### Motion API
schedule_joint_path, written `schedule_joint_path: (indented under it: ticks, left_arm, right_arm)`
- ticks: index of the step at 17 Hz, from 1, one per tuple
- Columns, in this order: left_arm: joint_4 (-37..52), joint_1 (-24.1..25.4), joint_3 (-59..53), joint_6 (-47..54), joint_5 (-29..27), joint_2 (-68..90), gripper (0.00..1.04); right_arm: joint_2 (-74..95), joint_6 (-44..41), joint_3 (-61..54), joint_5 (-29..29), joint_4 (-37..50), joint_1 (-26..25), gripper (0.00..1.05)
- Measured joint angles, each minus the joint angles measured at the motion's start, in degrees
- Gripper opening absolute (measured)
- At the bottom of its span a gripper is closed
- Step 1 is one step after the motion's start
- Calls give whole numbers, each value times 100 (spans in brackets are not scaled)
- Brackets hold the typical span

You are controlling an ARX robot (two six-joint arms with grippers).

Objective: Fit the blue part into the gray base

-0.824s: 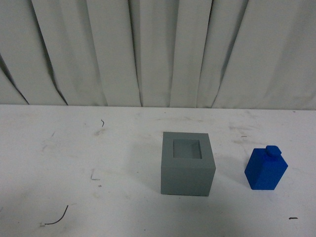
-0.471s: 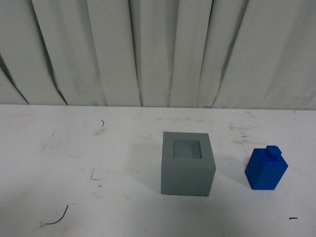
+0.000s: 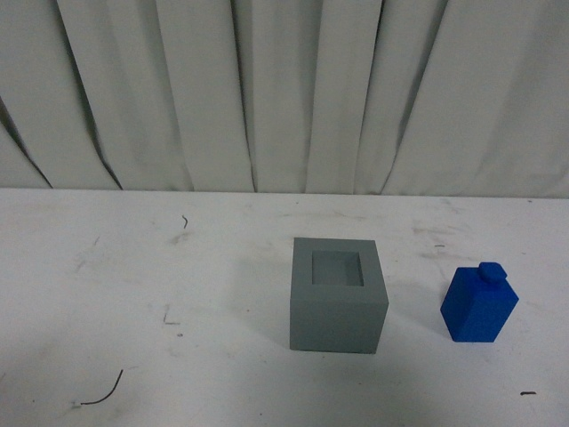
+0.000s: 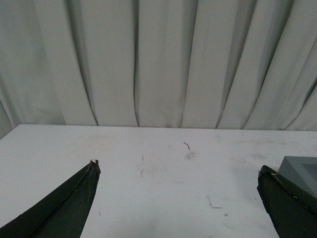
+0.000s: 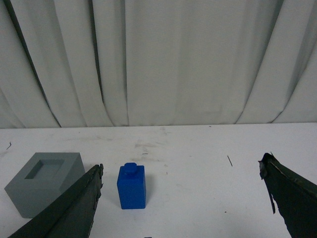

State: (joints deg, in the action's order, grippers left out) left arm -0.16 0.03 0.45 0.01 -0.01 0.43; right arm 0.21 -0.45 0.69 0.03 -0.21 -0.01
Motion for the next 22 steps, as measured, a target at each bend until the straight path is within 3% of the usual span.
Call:
schedule_joint_path:
  ticks: [9,10,12,14,15,17,19,22]
  left_arm:
    - [0,0,0,-2,0,0,98]
    - [-2,0,0,-2,-2,0,98]
    - [0,0,0,-2,0,0,98]
    - [0,0,0,-2,2,0,98]
    - [0,0,0,0,2,0,98]
    - [0,0,0,0,0,0,98]
    - [0,0,0,-2,0,0,98]
    - [-2,0,0,0,2,0,98]
  right_arm:
    - [11,-2,0,-11,33,-9,98]
    - [271,-4,0,-297,568,-201,98]
    - [1561,-4,26,-970,1971,-1062,98]
    - [3853,2,365,-1770,4234,-1982,98]
    - [5027,4,863,-1923,5324,-2284,98]
    - [6747,-33,1880,-1947,6557,-2409,98]
    - [8107,-142,2896,-2175,6693,-2393,98]
    - [9250,-1025,4564,-3191,5305,-2065,98]
